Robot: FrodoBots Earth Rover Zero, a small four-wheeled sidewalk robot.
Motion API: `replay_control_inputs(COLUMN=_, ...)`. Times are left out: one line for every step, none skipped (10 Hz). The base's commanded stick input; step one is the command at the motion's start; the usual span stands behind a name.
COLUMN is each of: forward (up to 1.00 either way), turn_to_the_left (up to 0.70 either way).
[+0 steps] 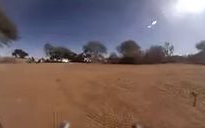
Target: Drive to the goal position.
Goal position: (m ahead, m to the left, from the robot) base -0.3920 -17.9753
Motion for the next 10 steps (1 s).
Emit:
replay_control_inputs(forward=0.5, turn_to_the_left=0.0)
replay_control_inputs(forward=0.5, turn_to_the_left=0.0)
replay_control_inputs(forward=0.5, turn_to_the_left=0.0)
replay_control_inputs(forward=0.5, turn_to_the_left=0.0)
replay_control_inputs(forward=0.5, turn_to_the_left=0.0)
replay_control_inputs(forward=0.5, turn_to_the_left=0.0)
replay_control_inputs(forward=0.5, turn_to_the_left=0.0)
replay_control_inputs(forward=0.5, turn_to_the_left=0.0)
replay_control_inputs(forward=0.5, turn_to_the_left=0.0)
replay_control_inputs(forward=0.5, turn_to_the_left=0.0)
